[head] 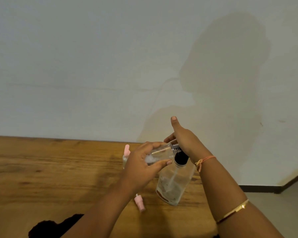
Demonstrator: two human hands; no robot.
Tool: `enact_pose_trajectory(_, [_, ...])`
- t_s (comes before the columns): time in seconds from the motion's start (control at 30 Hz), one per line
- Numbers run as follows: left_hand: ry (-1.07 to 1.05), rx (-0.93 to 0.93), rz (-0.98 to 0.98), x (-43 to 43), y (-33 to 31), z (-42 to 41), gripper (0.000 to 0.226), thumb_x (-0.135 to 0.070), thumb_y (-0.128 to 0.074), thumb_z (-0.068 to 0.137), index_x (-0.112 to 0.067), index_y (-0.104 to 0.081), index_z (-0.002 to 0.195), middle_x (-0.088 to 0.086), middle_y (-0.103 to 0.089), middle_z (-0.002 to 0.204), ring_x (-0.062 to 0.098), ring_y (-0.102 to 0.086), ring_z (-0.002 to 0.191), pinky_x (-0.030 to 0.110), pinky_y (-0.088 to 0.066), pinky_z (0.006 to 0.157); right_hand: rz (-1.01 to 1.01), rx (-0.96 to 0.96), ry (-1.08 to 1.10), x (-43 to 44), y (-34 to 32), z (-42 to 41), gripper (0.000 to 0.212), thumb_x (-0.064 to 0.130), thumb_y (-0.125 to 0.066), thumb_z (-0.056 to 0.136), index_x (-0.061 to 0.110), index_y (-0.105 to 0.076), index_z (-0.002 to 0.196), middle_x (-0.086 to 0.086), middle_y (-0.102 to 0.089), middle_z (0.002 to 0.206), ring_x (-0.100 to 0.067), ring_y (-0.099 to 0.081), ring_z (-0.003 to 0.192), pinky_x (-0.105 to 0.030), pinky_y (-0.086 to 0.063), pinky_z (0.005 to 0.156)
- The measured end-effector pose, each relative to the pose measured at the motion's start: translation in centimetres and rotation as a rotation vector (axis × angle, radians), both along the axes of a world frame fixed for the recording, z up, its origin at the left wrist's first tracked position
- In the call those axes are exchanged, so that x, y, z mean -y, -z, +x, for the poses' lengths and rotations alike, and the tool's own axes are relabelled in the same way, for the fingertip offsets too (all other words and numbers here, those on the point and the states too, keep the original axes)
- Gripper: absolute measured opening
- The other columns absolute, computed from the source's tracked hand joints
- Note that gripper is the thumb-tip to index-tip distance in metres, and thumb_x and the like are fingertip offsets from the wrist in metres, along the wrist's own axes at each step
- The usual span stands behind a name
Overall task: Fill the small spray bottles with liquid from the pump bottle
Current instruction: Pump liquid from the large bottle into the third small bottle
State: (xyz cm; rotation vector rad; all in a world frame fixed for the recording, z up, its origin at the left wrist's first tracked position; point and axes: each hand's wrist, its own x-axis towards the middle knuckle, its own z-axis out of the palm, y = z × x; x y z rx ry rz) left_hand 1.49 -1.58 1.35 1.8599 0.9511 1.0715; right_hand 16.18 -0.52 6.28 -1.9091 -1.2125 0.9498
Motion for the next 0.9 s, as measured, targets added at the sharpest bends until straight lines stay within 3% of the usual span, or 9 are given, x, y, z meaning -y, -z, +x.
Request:
enact_pose_trajectory(0.1, [0.001,0.024,0.036,0.2,-0.7,0.1,0.041,-0.030,-0.077,0.069,-0.049,-0.054,0.097,-0.027,-0.059,0.098,-0.016,-0.050,0.098,-0.002,-0.039,0.074,0.029,-0.054,-0.005,-0.1,-0.8,0.1,0.083,0.063,-0.012,0.094,0.005,-0.072,0.093,-0.011,-0.064,0.093,-0.017,-0.058,0.081,-0.035,-0.042,0.083])
enact_pose_trajectory(0.23, [0.012,0.043,0.039,0.1,-0.8,0.1,0.041,-0.028,-0.078,0.069,-0.046,-0.055,0.098,-0.025,-0.060,0.098,-0.014,-0.051,0.098,-0.001,-0.040,0.073,-0.002,-0.012,-0.023,-0.1,-1.0,0.1,0.084,0.063,-0.009,0.093,0.006,-0.071,0.093,-0.012,-0.061,0.099,-0.024,-0.056,0.092,-0.037,-0.041,0.091])
enact_pose_trajectory(0.4, [0.020,0.019,0.005,0.0,0.0,0.0,0.040,-0.031,-0.078,0.069,-0.050,-0.055,0.095,-0.022,-0.061,0.099,-0.009,-0.053,0.097,0.002,-0.043,0.074,-0.009,0.012,0.015,0.3,-0.1,0.0,0.086,0.063,-0.011,0.094,0.003,-0.072,0.089,-0.002,-0.060,0.078,-0.012,-0.054,0.075,-0.032,-0.036,0.078])
enact_pose_trajectory(0.53, [0.010,0.034,-0.005,0.2,-0.4,-0.1,0.042,-0.027,-0.077,0.070,-0.047,-0.053,0.097,-0.026,-0.057,0.099,-0.019,-0.048,0.096,-0.003,-0.039,0.071,0.031,0.036,0.059,0.0,0.0,-0.2,0.083,0.063,-0.012,0.094,0.006,-0.072,0.083,-0.008,-0.064,0.090,-0.018,-0.057,0.081,-0.033,-0.039,0.078])
enact_pose_trajectory(0.73, [0.020,0.115,-0.044,0.3,-0.2,0.0,0.040,-0.025,-0.077,0.069,-0.042,-0.058,0.100,-0.020,-0.062,0.101,-0.006,-0.054,0.098,0.003,-0.045,0.072,-0.021,0.049,-0.041,-0.1,-0.8,-0.3,0.086,0.065,-0.010,0.093,0.004,-0.072,0.089,-0.005,-0.063,0.083,-0.021,-0.058,0.088,-0.034,-0.040,0.085])
enact_pose_trajectory(0.9, [0.027,0.099,-0.078,0.0,0.8,0.2,0.040,-0.029,-0.077,0.068,-0.043,-0.059,0.101,-0.014,-0.064,0.104,0.001,-0.058,0.100,0.013,-0.050,0.079,-0.031,0.051,0.007,0.1,-0.2,-0.3,0.084,0.063,-0.014,0.094,0.003,-0.071,0.081,0.001,-0.059,0.072,-0.013,-0.053,0.074,-0.032,-0.035,0.073])
